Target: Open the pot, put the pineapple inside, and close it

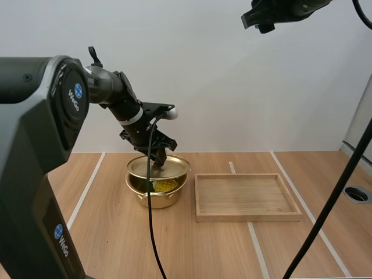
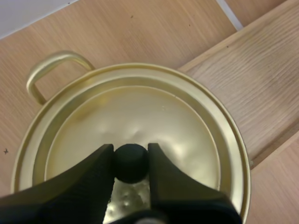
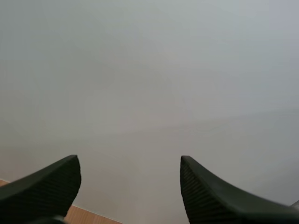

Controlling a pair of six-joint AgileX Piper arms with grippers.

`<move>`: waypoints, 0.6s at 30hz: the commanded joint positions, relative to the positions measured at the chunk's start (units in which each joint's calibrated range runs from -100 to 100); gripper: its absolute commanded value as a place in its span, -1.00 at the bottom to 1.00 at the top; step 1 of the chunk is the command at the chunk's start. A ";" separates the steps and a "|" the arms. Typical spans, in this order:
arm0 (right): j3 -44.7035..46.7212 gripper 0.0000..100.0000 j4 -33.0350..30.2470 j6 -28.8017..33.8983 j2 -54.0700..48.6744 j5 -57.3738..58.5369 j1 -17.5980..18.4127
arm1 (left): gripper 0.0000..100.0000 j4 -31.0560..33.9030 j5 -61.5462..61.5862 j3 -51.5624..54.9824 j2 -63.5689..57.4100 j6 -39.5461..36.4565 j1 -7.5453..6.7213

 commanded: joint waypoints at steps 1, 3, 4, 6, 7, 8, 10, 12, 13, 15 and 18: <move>-0.44 1.00 -0.60 0.79 -0.44 -0.25 -0.23 | -1.00 -1.40 -7.76 2.46 0.09 1.45 -0.05; -0.44 1.00 -0.60 0.79 -0.44 -0.25 -0.23 | -1.00 -0.99 -9.78 3.36 0.09 1.68 -0.05; -0.44 1.00 -0.60 0.77 -0.44 -0.08 -0.23 | -1.00 -0.55 -10.19 3.36 0.09 1.68 -0.05; -0.44 1.00 -0.60 0.77 -0.44 0.31 -0.23 | -1.00 -0.14 -10.60 3.36 0.09 1.68 -0.05; -0.44 1.00 -0.60 0.77 -0.44 0.58 -0.23 | -1.00 0.37 -10.30 3.36 0.09 1.68 -0.05; -0.44 1.00 -0.60 0.77 -0.44 0.58 -0.23 | -1.00 1.01 -9.39 3.36 0.09 1.61 -0.05; -0.44 1.00 -0.60 0.77 -0.44 0.98 -0.23 | -1.00 2.30 -8.23 3.36 0.09 1.49 -0.05; -0.44 1.00 -0.60 1.11 -0.44 0.98 -0.23 | -1.00 4.37 -8.03 3.36 0.09 -0.03 -0.05; -0.44 1.00 -0.60 1.13 -0.44 0.98 -0.23 | -1.00 5.20 -8.03 3.36 0.09 -0.51 -0.05; -0.44 1.00 -0.60 1.13 -0.44 0.98 -0.23 | -1.00 5.60 -6.56 3.36 0.09 -1.01 0.02; -0.44 1.00 -0.60 1.13 -0.44 0.98 -0.23 | -1.00 5.60 -4.55 3.36 0.09 -1.01 0.02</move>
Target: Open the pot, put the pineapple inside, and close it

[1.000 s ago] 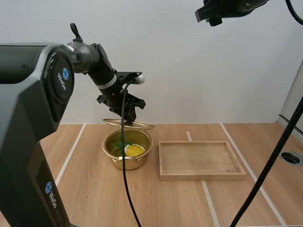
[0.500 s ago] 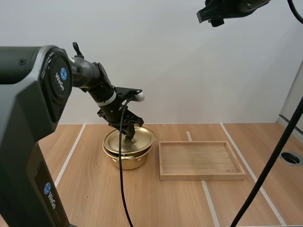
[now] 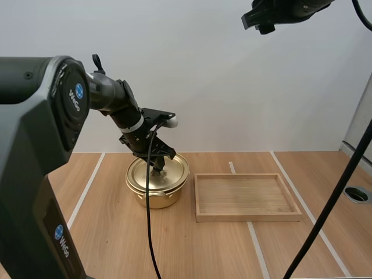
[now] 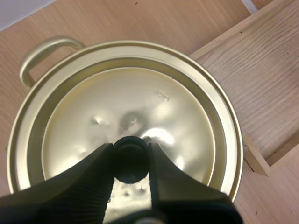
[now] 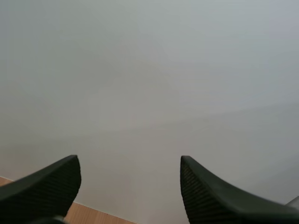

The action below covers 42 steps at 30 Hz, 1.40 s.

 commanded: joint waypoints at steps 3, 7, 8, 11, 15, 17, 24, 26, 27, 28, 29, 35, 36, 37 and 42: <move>-0.44 1.00 -0.37 0.27 -0.44 -0.38 -0.23 | -1.00 2.99 1.12 0.33 0.21 -1.00 0.09; -0.44 1.00 -0.37 0.27 -0.44 -0.38 -0.23 | -1.00 2.96 1.29 0.33 0.21 -1.40 0.09; -0.44 1.00 -0.37 0.27 -0.44 -0.38 -0.23 | -1.00 3.01 1.55 0.33 0.21 -1.94 0.09; -0.44 1.00 -0.37 0.27 -0.44 -0.38 -0.23 | -0.86 3.11 3.37 0.33 0.21 -2.05 0.09; -0.44 1.00 -0.37 0.27 -0.44 -0.38 -0.23 | -0.32 3.11 7.04 0.33 0.21 -2.05 0.09; -0.44 1.00 -0.37 0.27 -0.44 -0.38 -0.23 | 0.15 3.11 7.70 0.33 0.21 -2.05 0.09; -0.44 1.00 -0.37 0.26 -0.44 0.54 -0.23 | 1.00 3.11 6.26 0.10 -2.75 -1.57 0.09; -0.44 1.00 -0.37 0.26 -0.44 1.31 -0.23 | 1.00 2.82 3.26 -0.65 -5.14 -2.14 0.09; -0.44 1.00 -0.37 0.38 -0.44 2.06 -0.23 | 1.00 2.82 1.05 -1.27 -6.61 -3.08 0.09; -0.44 1.00 -0.37 0.60 -0.44 3.12 -0.23 | 1.00 2.82 -1.63 -1.89 -8.25 -4.15 0.09; -0.44 1.00 -0.37 0.69 -0.44 4.69 -0.23 | 1.00 2.73 -5.21 -2.42 -9.59 -4.72 0.09; -0.44 1.00 -0.37 5.40 -0.58 10.44 -0.23 | 1.00 -1.85 -28.66 -5.28 -21.15 -6.63 0.09; -0.44 1.00 -0.37 6.09 -0.58 10.44 -0.23 | 1.00 -3.41 -30.89 -5.14 -22.59 -6.63 0.09; -0.44 1.00 -0.37 7.96 -0.58 10.44 -0.23 | 1.00 -5.95 -33.64 -4.67 -26.03 -6.63 0.09; -0.44 1.00 -0.37 10.54 -1.56 10.09 -0.23 | 1.00 -8.47 -52.47 2.96 -41.78 -5.27 0.09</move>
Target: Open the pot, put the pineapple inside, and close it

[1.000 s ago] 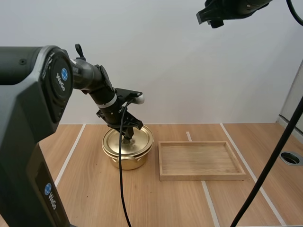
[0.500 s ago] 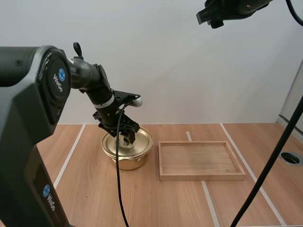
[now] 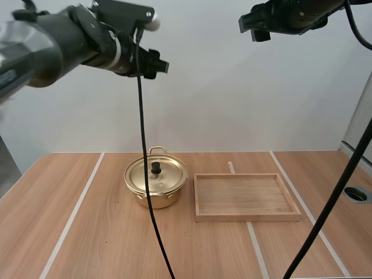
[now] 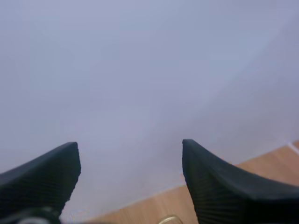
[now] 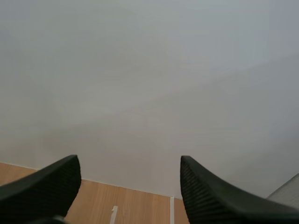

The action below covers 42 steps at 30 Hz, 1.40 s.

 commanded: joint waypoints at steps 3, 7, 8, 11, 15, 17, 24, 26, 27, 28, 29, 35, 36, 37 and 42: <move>-0.44 1.00 -0.25 1.53 -2.00 -0.98 -0.23 | 1.00 -2.21 -21.70 8.14 -12.80 0.67 0.02; -0.44 1.00 -0.39 1.53 -2.92 -6.67 -0.23 | 1.00 -2.21 -29.73 9.51 -19.33 0.67 0.02; -0.44 1.00 -0.39 1.53 -3.24 -9.28 -0.23 | 1.00 -2.21 -33.24 9.51 -20.72 0.67 0.02; -0.44 1.00 0.15 2.91 -4.01 -15.10 -0.23 | 1.00 -2.21 -37.95 9.20 -24.70 0.10 0.02; -0.27 1.00 5.07 6.79 -5.76 -19.27 -0.23 | 1.00 -2.21 -33.21 9.20 -30.17 -0.54 0.02; 1.04 1.00 5.82 5.79 -7.05 -26.40 -0.23 | 1.00 -2.21 -28.98 9.20 -33.60 -0.54 0.02; 15.87 1.00 4.79 0.05 -16.30 -44.40 -0.23 | 1.00 -2.21 -25.19 12.45 -43.46 -3.18 0.02; 23.72 1.00 4.68 -1.97 -19.85 -52.19 -0.23 | 1.00 -2.21 -30.69 15.80 -44.91 -7.00 0.02; 28.02 1.00 4.68 -3.21 -21.94 -56.46 -0.23 | 1.00 -2.21 -31.36 17.13 -45.67 -8.13 0.02; 31.45 1.00 4.55 -4.45 -24.09 -59.67 -0.23 | 1.00 -2.21 -31.53 18.84 -46.49 -8.73 0.02; 35.65 1.00 4.47 -5.62 -26.23 -63.21 -0.23 | 1.00 -2.21 -31.53 20.72 -47.36 -8.73 -0.07; 53.46 1.00 5.97 -6.71 -37.95 -67.56 -0.23 | 1.00 -1.97 -29.83 33.13 -55.43 -8.73 -2.41; 55.67 1.00 6.73 -6.37 -39.73 -67.56 -0.23 | 1.00 -1.16 -29.68 35.15 -57.17 -8.73 -2.87; 57.74 1.00 7.62 -6.35 -41.17 -67.56 -0.23 | 1.00 -0.29 -29.45 36.69 -58.54 -8.73 -3.20; 67.99 1.00 10.06 -6.35 -50.55 -66.43 -0.23 | 1.00 3.75 -21.78 45.40 -64.70 -8.73 -3.56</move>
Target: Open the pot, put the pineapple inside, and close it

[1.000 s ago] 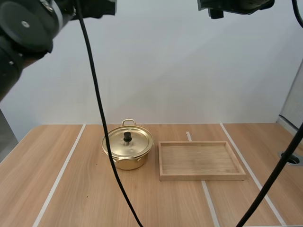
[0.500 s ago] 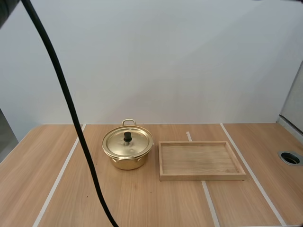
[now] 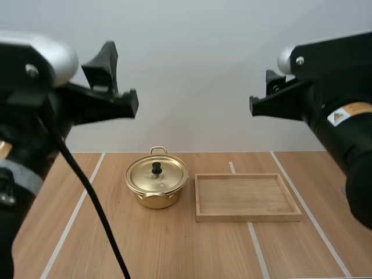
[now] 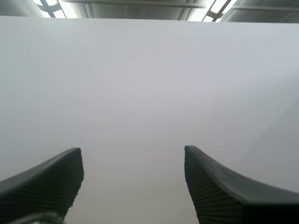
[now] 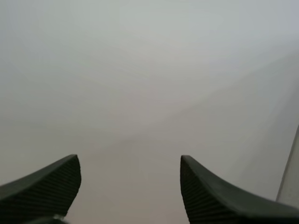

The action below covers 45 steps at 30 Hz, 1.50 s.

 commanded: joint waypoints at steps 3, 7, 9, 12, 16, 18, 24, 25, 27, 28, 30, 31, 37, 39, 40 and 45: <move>8.72 1.00 0.81 -0.33 -7.20 3.13 -0.23 | 1.00 3.36 4.11 7.20 -3.80 -0.59 -0.08; 14.08 1.00 0.81 -0.38 -7.89 7.91 0.12 | 1.00 3.33 1.87 13.13 -5.64 -0.59 0.79; 16.08 1.00 0.46 -0.38 -7.89 9.10 0.12 | 1.00 3.33 1.87 15.12 -6.28 -0.59 1.19; 18.36 1.00 0.88 -0.28 -9.07 9.10 0.19 | 1.00 3.49 1.87 18.49 -6.53 -0.59 1.72; 20.53 1.00 1.62 -0.28 -11.12 14.77 0.29 | 1.00 3.83 1.87 22.37 -6.64 -0.59 2.14; 21.29 1.00 1.61 -0.28 -11.62 16.46 0.29 | 1.00 3.83 1.87 23.94 -6.64 -0.59 2.31; 28.64 1.00 1.33 -0.28 -13.80 11.73 0.83 | 1.00 3.83 2.51 27.74 -6.64 -0.59 3.30; 29.99 1.00 1.33 -0.28 -14.11 9.62 0.83 | 1.00 3.83 3.15 28.49 -6.64 -0.59 3.38; 32.79 1.00 2.00 -0.18 -14.66 4.74 0.83 | 1.00 3.83 5.52 30.06 -6.64 -0.59 3.55; 34.26 1.00 2.70 -0.18 -14.92 2.83 0.83 | 1.00 3.83 5.96 31.04 -6.64 -0.59 3.74; 34.55 1.00 4.87 -0.18 -15.04 0.80 0.83 | 1.00 3.93 5.61 32.32 -6.64 -0.59 3.74; 34.55 1.00 5.36 -0.18 -15.04 3.32 0.83 | 1.00 3.93 5.27 32.32 -6.64 -0.59 3.74; 34.55 1.00 6.03 -0.18 -15.04 5.92 0.83 | 1.00 3.93 10.47 32.32 -6.64 -3.89 4.03; 34.55 1.00 6.03 -0.18 -15.04 11.27 0.83 | 1.00 4.50 14.42 32.32 -6.64 -3.98 4.03; 34.55 1.00 6.03 0.35 -15.04 15.37 0.83 | 1.00 5.76 17.40 32.32 -6.64 -4.40 4.03; 34.55 1.00 7.11 4.50 -15.37 21.40 0.83 | 1.00 18.00 22.05 32.32 -6.64 -17.74 4.03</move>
